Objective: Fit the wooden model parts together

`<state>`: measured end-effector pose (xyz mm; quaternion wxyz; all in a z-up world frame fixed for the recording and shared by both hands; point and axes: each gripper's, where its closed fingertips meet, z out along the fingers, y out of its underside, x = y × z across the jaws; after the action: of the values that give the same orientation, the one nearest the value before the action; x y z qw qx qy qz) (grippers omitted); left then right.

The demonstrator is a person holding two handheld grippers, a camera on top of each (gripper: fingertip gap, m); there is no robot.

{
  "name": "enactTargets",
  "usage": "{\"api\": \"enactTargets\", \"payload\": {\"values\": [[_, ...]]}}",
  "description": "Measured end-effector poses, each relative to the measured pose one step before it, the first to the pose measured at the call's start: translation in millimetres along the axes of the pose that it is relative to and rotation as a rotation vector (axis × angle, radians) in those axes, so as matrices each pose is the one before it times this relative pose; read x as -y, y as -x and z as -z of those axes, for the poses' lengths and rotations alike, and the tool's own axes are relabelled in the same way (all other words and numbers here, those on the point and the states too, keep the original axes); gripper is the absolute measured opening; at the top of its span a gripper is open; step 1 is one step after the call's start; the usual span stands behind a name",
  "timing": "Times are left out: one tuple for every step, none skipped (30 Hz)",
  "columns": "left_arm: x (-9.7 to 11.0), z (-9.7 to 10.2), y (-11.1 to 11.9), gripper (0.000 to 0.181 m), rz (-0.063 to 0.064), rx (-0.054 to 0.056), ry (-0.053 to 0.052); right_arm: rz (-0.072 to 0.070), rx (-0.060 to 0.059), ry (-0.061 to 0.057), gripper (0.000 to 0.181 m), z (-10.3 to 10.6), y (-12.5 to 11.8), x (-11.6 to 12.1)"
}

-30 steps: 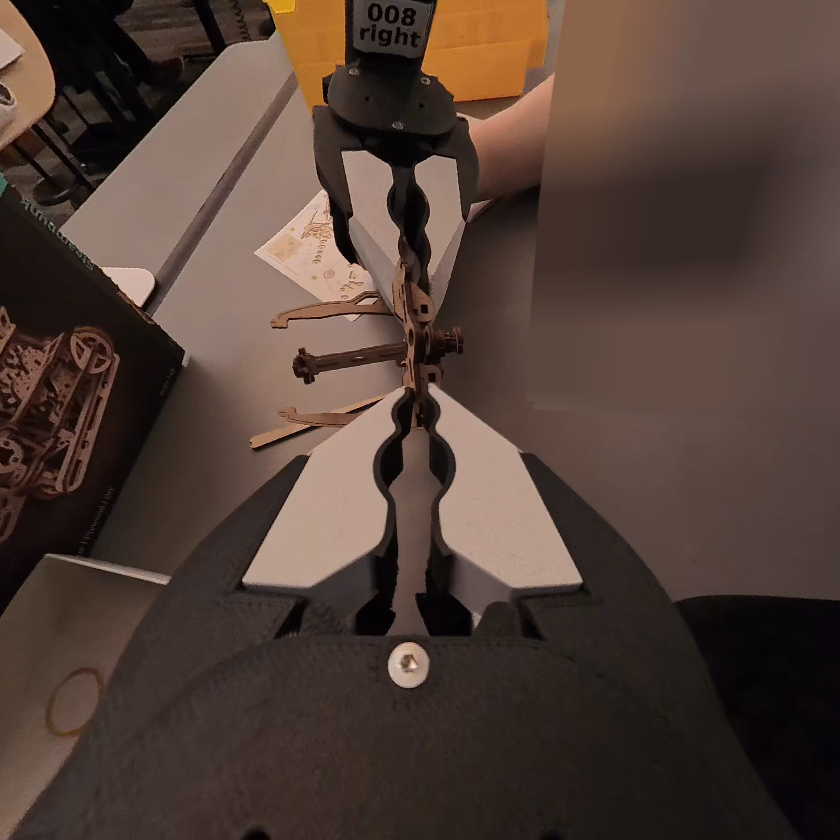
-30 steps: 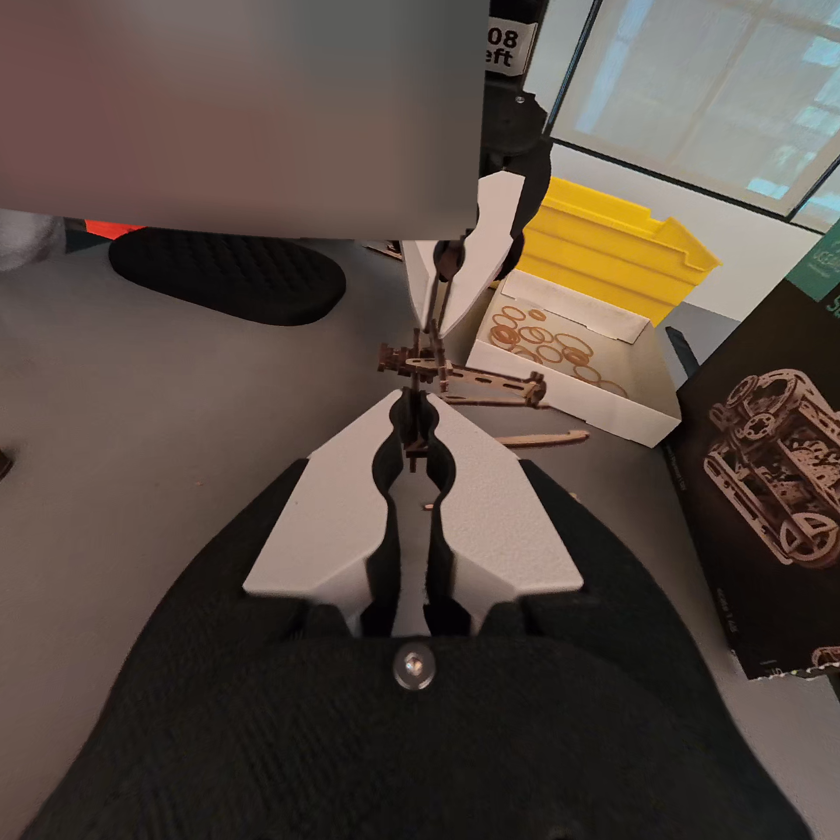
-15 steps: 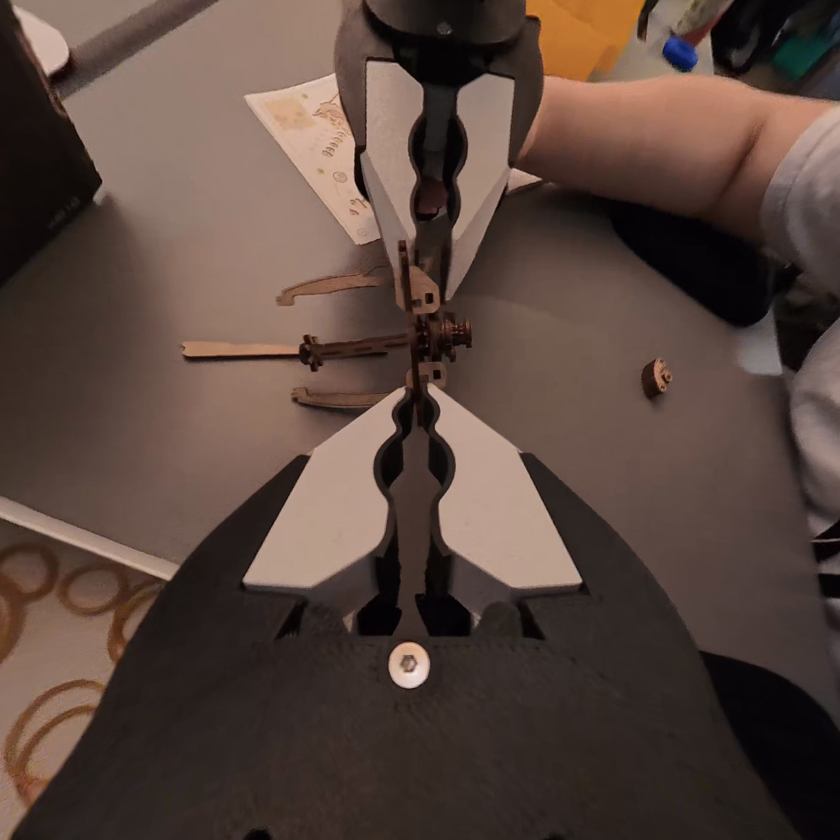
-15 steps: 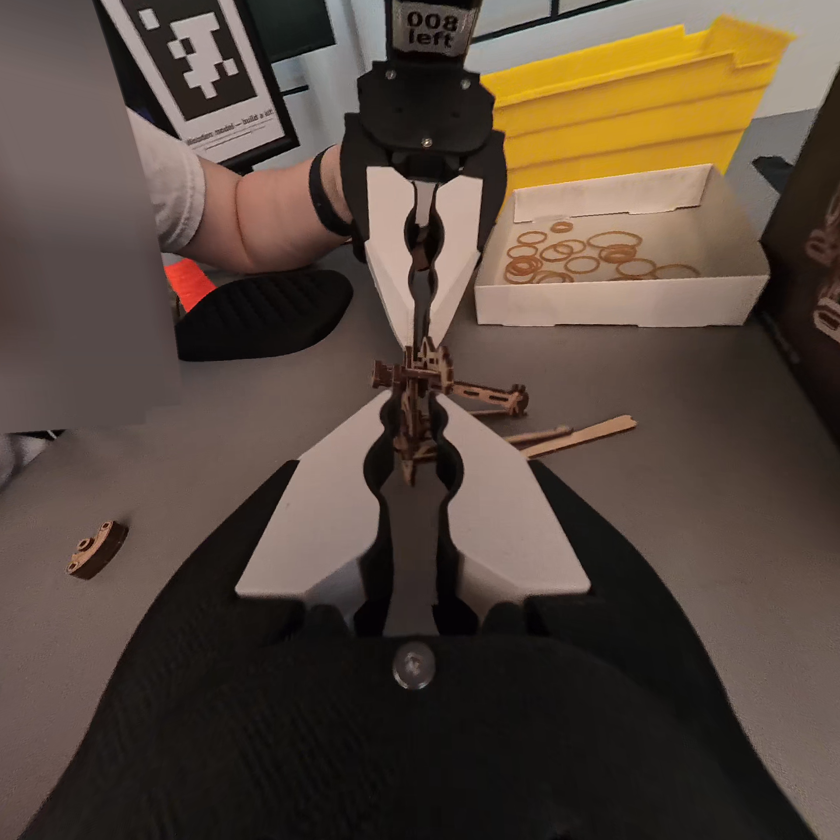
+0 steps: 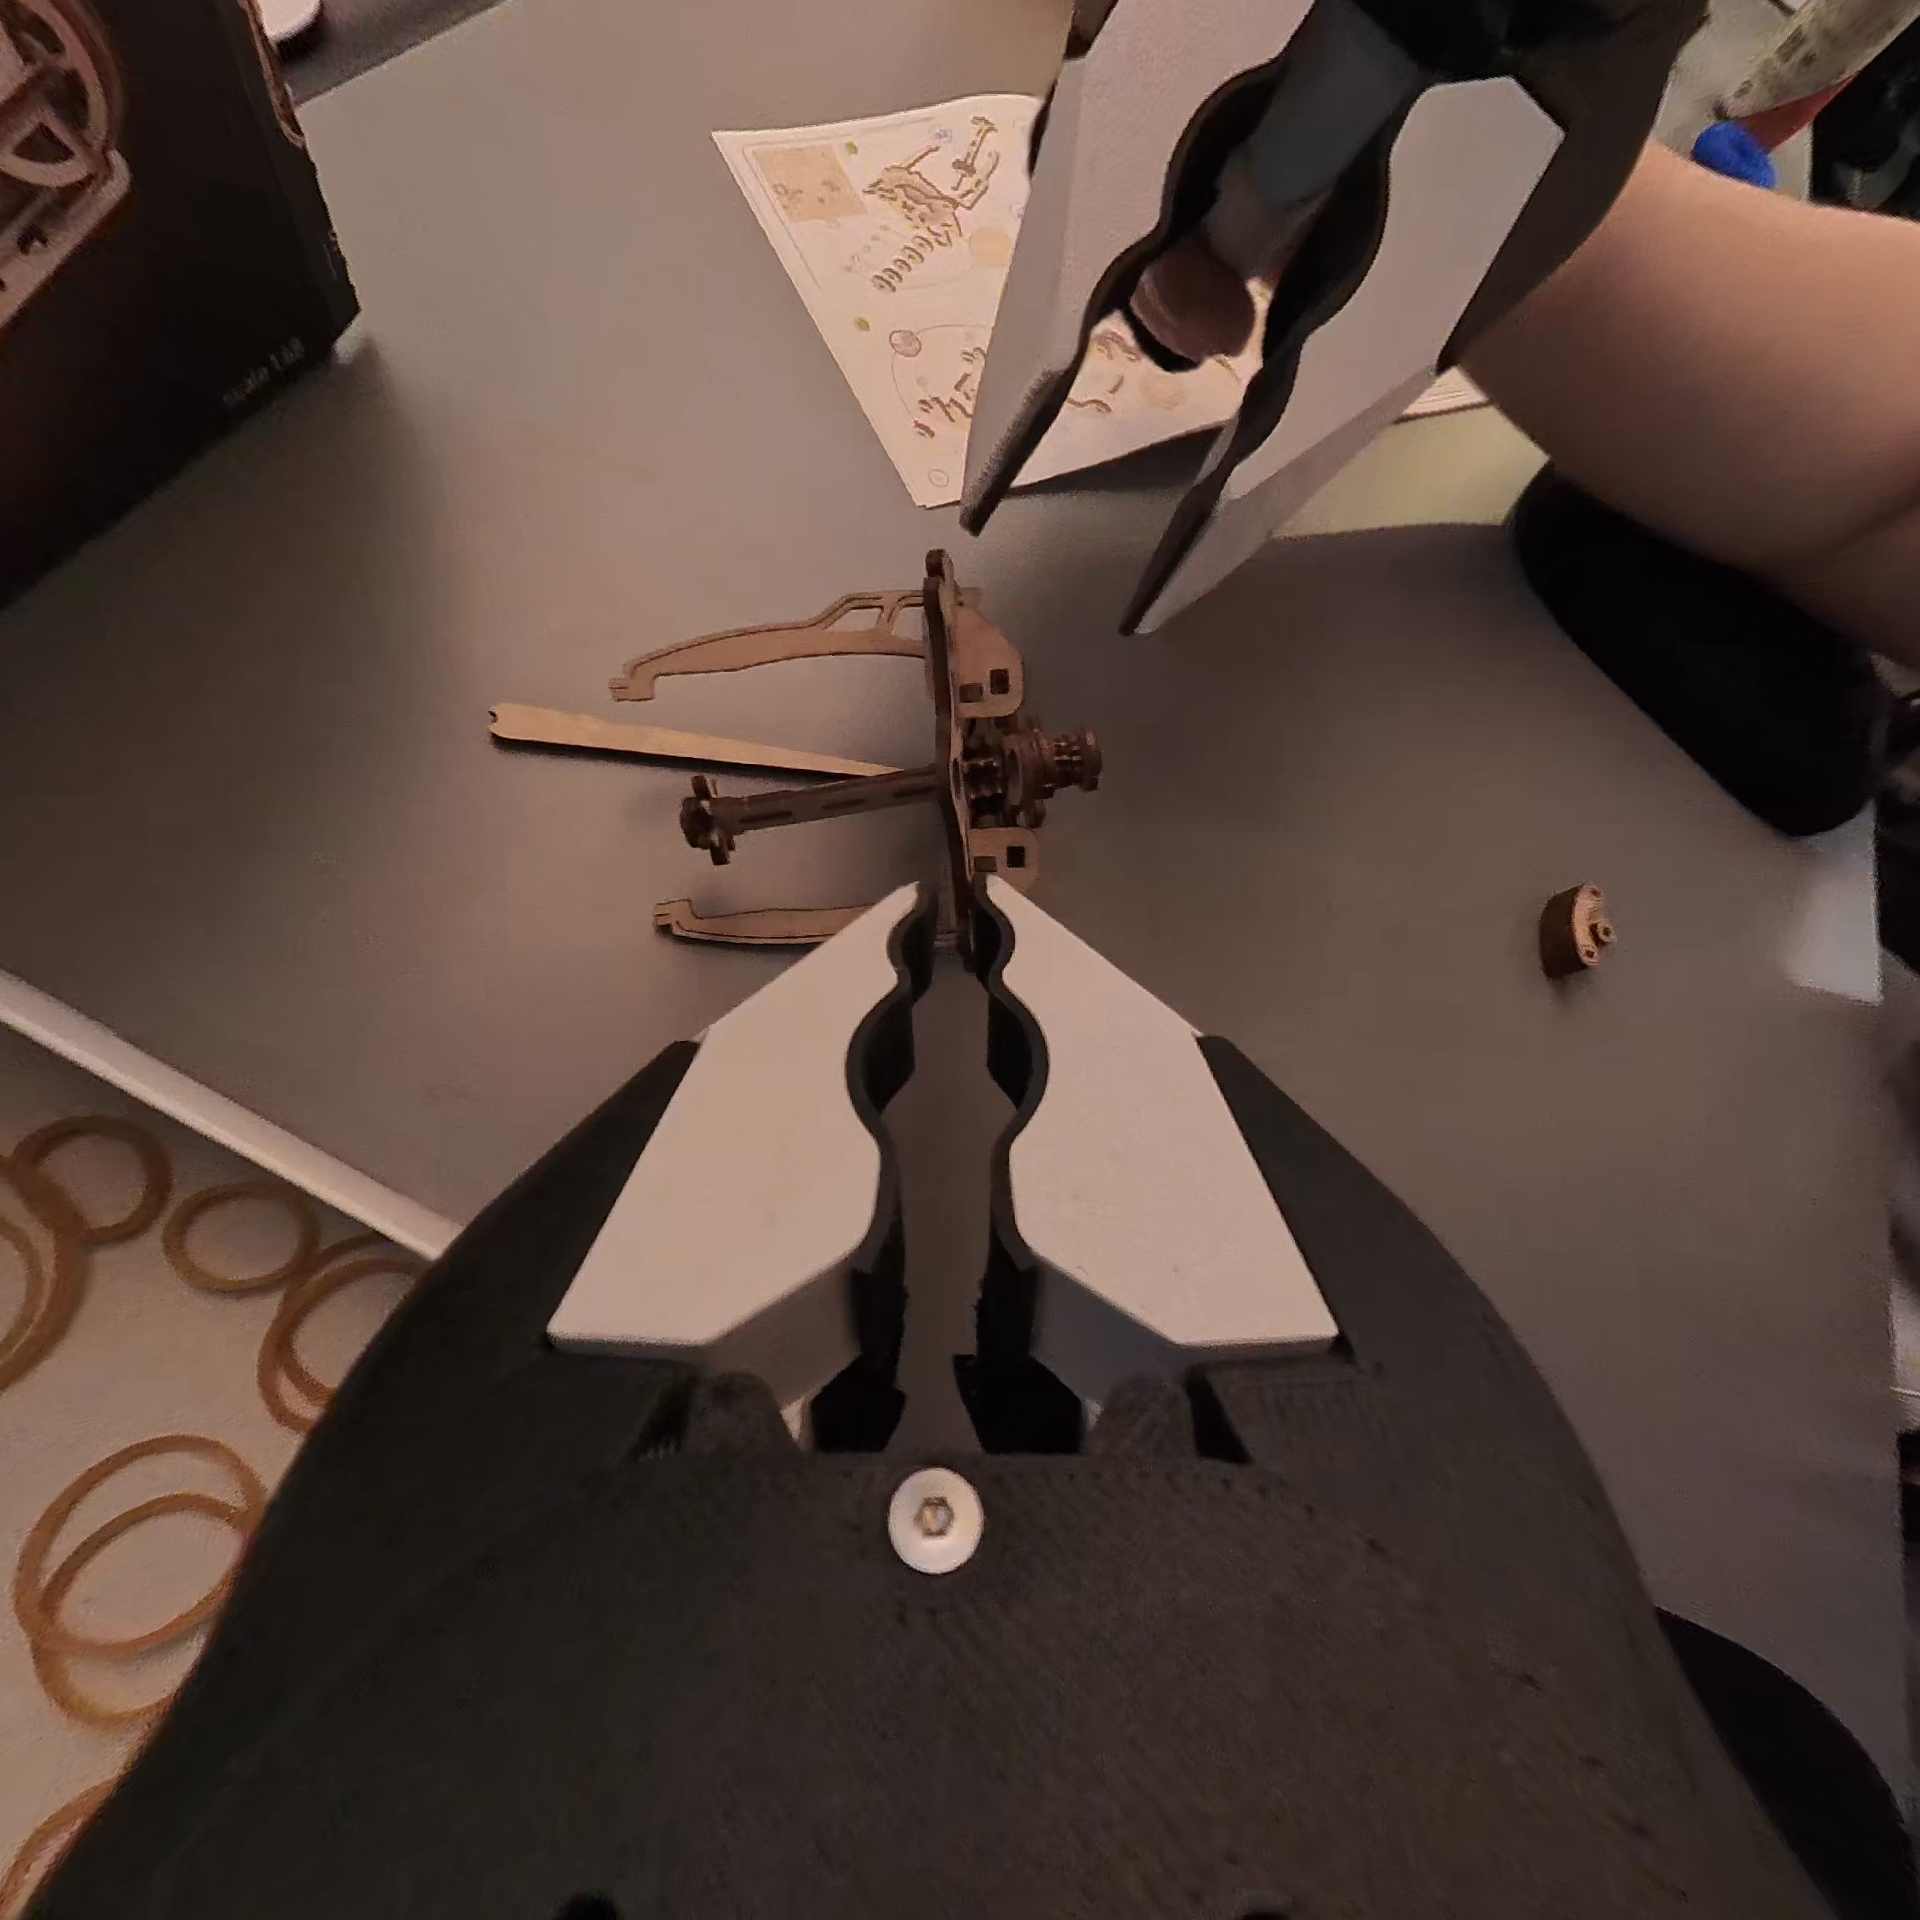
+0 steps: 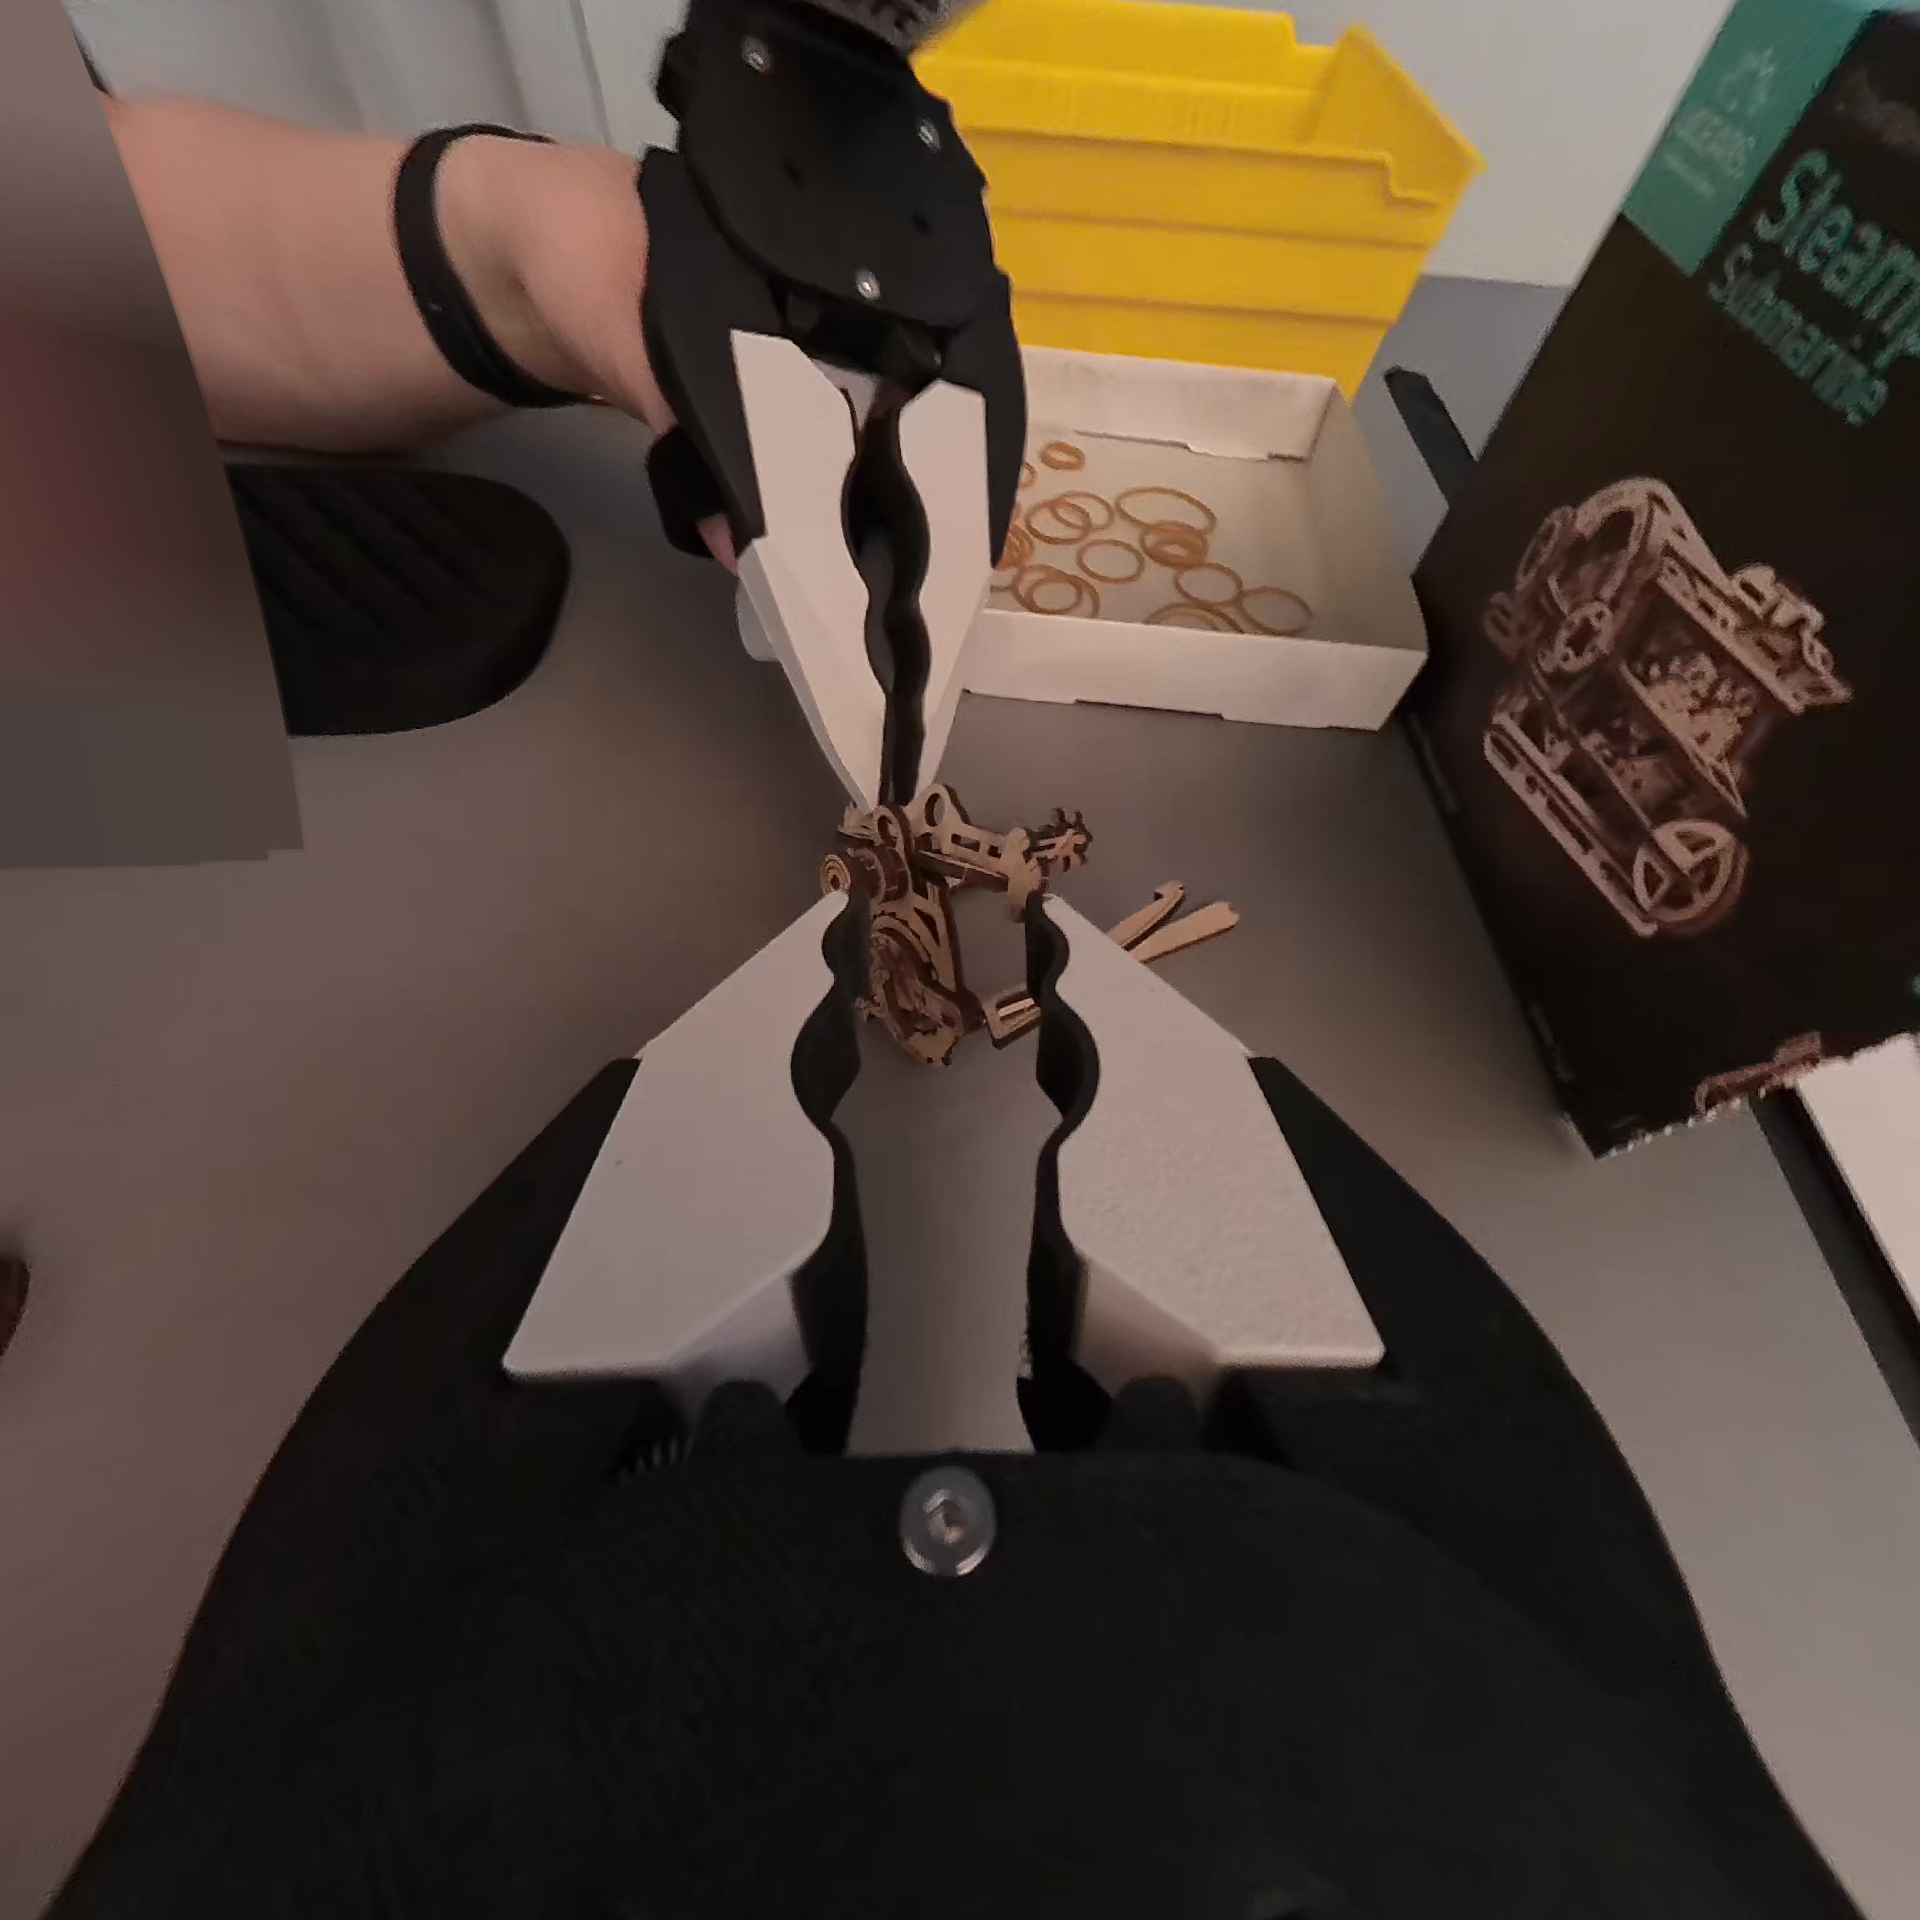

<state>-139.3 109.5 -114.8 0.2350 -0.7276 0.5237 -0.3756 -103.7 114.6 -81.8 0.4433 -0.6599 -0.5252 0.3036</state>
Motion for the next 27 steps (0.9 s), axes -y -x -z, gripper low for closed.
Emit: {"api": "enactTargets", "payload": {"values": [[0.81,0.89,1.48,0.009,-0.0103,0.0137,-0.0027,-0.0214,-0.0214,0.0047,0.028,-0.36,-1.44,-1.44],[1.11,1.28,0.77,0.013,-0.0061,0.0099,-0.0031,-0.0268,-0.0126,0.0040,0.028,-0.49,-0.43,-2.44],[1.94,1.53,-0.24,0.016,-0.0099,0.0050,-0.0052,-0.0244,0.0042,-0.0034,0.028,-0.05,2.21,-1.70],[2.62,1.82,-1.12,0.018,-0.0176,0.0026,-0.0091,-0.0246,-0.0031,-0.0048,0.028,0.21,1.27,-1.34],[2.49,1.71,-0.35,0.019,-0.0155,0.0070,-0.0093,-0.0314,-0.0144,-0.0019,0.028,0.71,-0.52,-1.12],[1.80,1.09,-0.30,0.022,-0.0100,0.0040,-0.0059,-0.0335,-0.0133,-0.0073,0.028,0.92,0.00,0.50],[0.67,0.03,-1.17,0.024,-0.0093,-0.0055,0.0005,-0.0410,-0.0178,-0.0112,0.028,0.87,-0.28,0.87],[-0.19,-0.88,-0.68,0.023,-0.0069,-0.0048,0.0009,-0.0410,-0.0113,-0.0125,0.028,0.60,1.23,0.47],[-0.33,-1.24,-0.15,0.023,-0.0024,-0.0050,-0.0019,-0.0330,-0.0078,-0.0068,0.028,0.53,3.05,-0.48],[-0.42,-1.23,0.15,0.024,0.0026,-0.0056,-0.0015,-0.0216,-0.0212,0.0003,0.028,0.23,2.44,-2.08],[-0.53,-0.70,0.69,0.024,0.0025,-0.0051,-0.0019,-0.0043,-0.0408,0.0105,0.028,0.01,0.31,-3.97],[-0.38,-0.17,-0.37,0.024,-0.0007,-0.0113,-0.0035,0.0179,-0.0409,0.0132,0.032,-0.11,0.95,-3.85],[-0.02,0.21,-0.60,0.024,0.0048,-0.0134,-0.0046,0.0372,-0.0320,0.0022,0.035,-0.40,1.99,-1.76],[0.34,0.47,0.10,0.024,0.0086,-0.0104,-0.0056,0.0387,-0.0443,0.0046,0.039,-0.54,-1.22,-1.52],[0.59,0.52,-0.98,0.024,0.0035,-0.0146,-0.0072,0.0284,-0.0406,0.0052,0.043,-1.47,-2.42,-1.38],[0.67,0.36,-1.86,0.024,0.0044,-0.0169,-0.0082,0.0089,-0.0293,-0.0031,0.050,-2.94,-2.08,-0.75],[0.99,0.29,-0.58,0.024,0.0091,-0.0093,-0.0088,-0.0139,-0.0304,-0.0047,0.059,-4.31,-2.48,-1.25],[0.49,0.19,0.05,0.024,0.0037,-0.0048,-0.0054,-0.0178,-0.0096,0.0012,0.062,-4.92,1.65,-1.89],[-0.71,-0.15,1.23,0.024,-0.0019,0.0052,0.0021,-0.0059,-0.0062,-0.0011,0.062,-3.87,3.92,-0.37],[-1.56,-0.47,1.59,0.024,-0.0082,0.0072,0.0055,0.0280,-0.0164,0.0000,0.064,-2.92,3.99,0.72],[-2.26,-0.66,0.86,0.025,-0.0084,0.0026,0.0086,0.0514,-0.0292,0.0163,0.064,-2.32,2.39,-0.66],[-1.70,-0.73,-0.26,0.025,-0.0025,-0.0043,0.0054,0.0519,-0.0355,0.0276,0.064,-1.89,0.48,-1.72],[-0.80,-0.72,-1.11,0.025,0.0013,-0.0100,0.0005,0.0409,-0.0235,0.0088,0.064,-0.48,0.69,0.93],[-1.04,-0.76,-1.63,0.026,0.0000,-0.0127,0.0040,0.0246,-0.0167,-0.0122,0.064,0.51,-0.37,2.78],[-0.99,-0.72,-0.78,0.026,-0.0006,-0.0052,0.0047,0.0111,-0.0075,-0.0095,0.063,0.55,-1.02,1.32],[-0.21,-0.58,-0.30,0.025,-0.0030,-0.0006,0.0008,-0.0057,-0.0047,0.0020,0.063,0.56,-2.06,-1.09],[1.14,-0.15,-1.66,0.025,-0.0023,-0.0076,-0.0059,-0.0152,0.0009,0.0011,0.064,0.82,-2.06,-1.70]]}}
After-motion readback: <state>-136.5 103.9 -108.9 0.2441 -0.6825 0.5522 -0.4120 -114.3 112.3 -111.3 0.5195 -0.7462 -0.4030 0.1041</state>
